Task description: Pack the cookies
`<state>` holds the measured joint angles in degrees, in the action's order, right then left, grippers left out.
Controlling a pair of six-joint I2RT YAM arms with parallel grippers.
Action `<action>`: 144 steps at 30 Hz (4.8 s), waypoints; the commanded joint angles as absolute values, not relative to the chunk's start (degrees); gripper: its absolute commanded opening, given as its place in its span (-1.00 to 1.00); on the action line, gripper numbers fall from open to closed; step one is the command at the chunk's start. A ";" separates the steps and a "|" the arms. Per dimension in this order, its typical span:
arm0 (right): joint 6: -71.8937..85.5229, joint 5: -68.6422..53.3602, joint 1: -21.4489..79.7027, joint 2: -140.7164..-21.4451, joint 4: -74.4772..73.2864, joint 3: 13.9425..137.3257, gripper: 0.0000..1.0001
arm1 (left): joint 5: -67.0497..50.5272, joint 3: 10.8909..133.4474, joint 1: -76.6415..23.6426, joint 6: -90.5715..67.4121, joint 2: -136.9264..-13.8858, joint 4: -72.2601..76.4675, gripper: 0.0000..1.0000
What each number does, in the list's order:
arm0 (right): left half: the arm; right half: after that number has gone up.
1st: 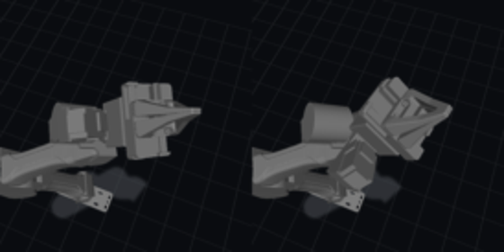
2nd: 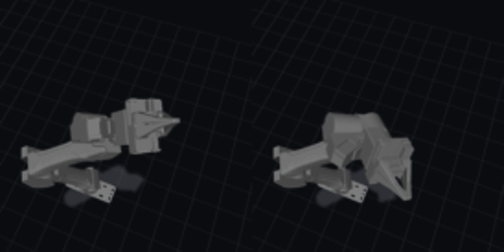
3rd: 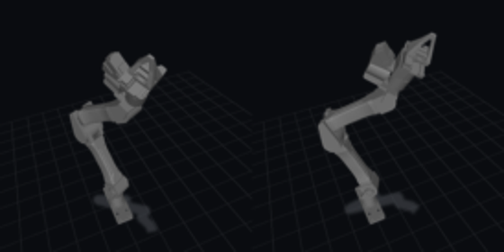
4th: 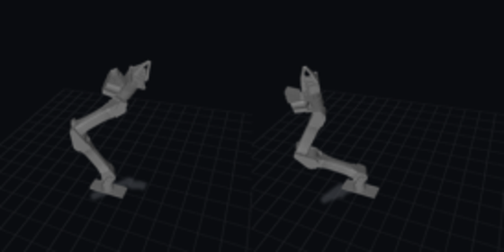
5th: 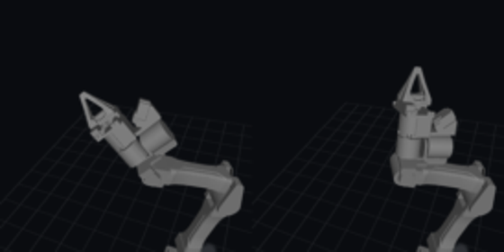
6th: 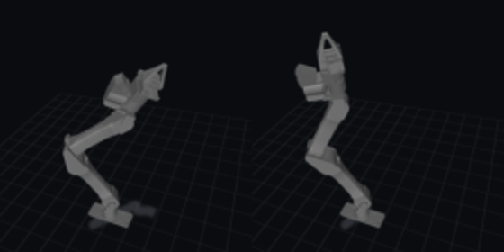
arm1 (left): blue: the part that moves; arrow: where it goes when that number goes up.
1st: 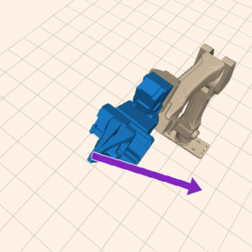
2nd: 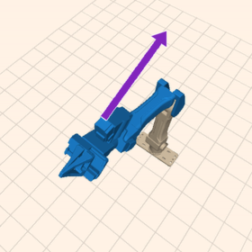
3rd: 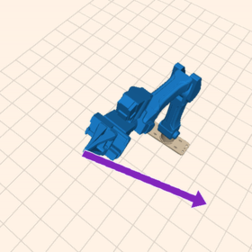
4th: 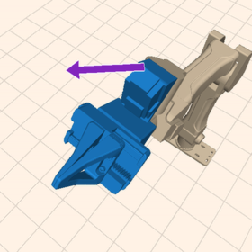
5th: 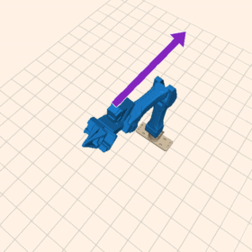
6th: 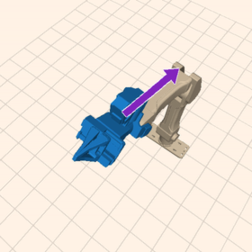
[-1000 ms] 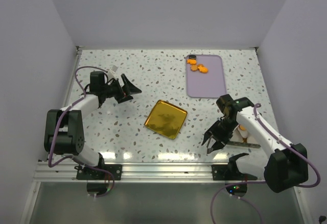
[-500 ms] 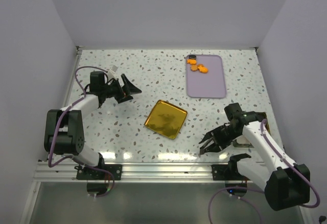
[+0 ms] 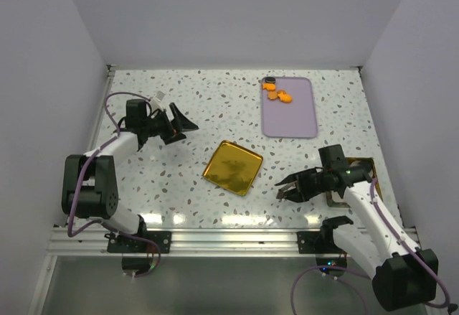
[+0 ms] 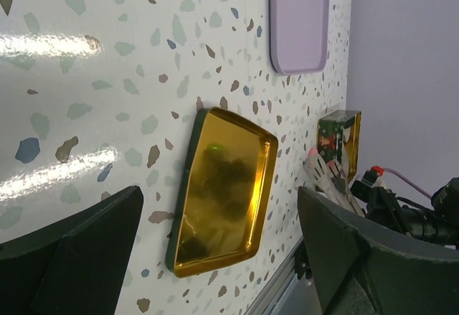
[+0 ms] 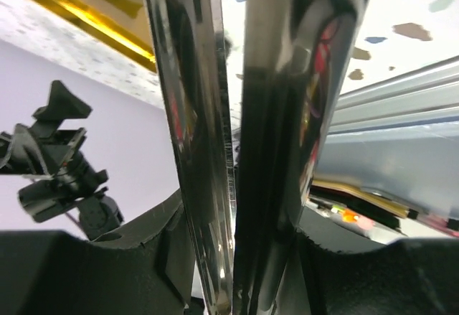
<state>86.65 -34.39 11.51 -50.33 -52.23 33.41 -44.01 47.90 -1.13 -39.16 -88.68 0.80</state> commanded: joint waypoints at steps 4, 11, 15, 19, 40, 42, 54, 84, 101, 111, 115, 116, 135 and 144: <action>92.90 -35.42 10.99 -45.71 -46.93 33.84 -0.17 | -43.16 51.24 -0.62 -37.44 -85.87 0.09 0.88; 97.72 -32.17 10.37 -36.41 -48.96 31.21 -0.23 | -42.36 51.94 -0.70 -37.44 -84.20 -3.16 0.88; 98.79 -29.45 10.20 -30.96 -53.08 29.18 -0.27 | -41.84 52.73 -1.05 -37.44 -83.58 -4.22 0.88; 103.00 -27.34 10.28 -24.01 -53.18 25.67 -0.35 | -41.05 53.35 -1.76 -37.35 -82.71 -5.36 0.88; 105.69 -34.26 10.28 -38.80 -17.21 21.15 -0.52 | -37.00 57.12 -4.39 -38.76 -79.89 -8.96 0.88; 88.22 -34.72 10.55 -52.55 -26.51 35.80 -0.53 | -37.18 58.44 -4.39 -39.11 -80.07 -9.05 0.88; 66.80 -30.66 28.37 -91.19 -21.20 77.68 -0.63 | -44.56 59.77 -4.48 -39.56 -73.23 -7.99 0.90; 40.70 -14.97 46.94 -128.16 -59.93 120.14 0.45 | -32.96 50.97 -2.55 -34.10 -64.77 -19.42 0.89; 36.83 6.51 -0.16 -84.29 -66.54 73.14 0.38 | -36.47 49.40 -2.55 -32.96 -68.64 -17.58 0.89; 34.10 4.92 -9.93 -87.27 -61.62 67.06 0.27 | -37.35 48.96 -2.55 -31.90 -70.22 -16.44 0.89; 34.45 4.05 -9.84 -90.35 -58.28 65.31 0.20 | -37.35 48.78 -2.55 -31.64 -69.96 -16.26 0.89; 34.45 3.96 -9.93 -90.87 -57.58 64.78 0.18 | -37.44 48.78 -2.55 -31.55 -70.05 -16.43 0.89; 41.47 0.18 3.58 -96.58 -50.54 66.97 -0.65 | -37.44 48.78 -2.37 -30.41 -71.19 -16.79 0.88; 49.65 -4.30 22.31 -114.93 -48.07 84.35 -0.70 | -36.74 49.74 -1.76 -30.06 -70.49 -18.45 0.88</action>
<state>44.49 -1.43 18.20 -109.36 -50.59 77.65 -36.21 48.82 -2.44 -31.83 -71.07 -19.00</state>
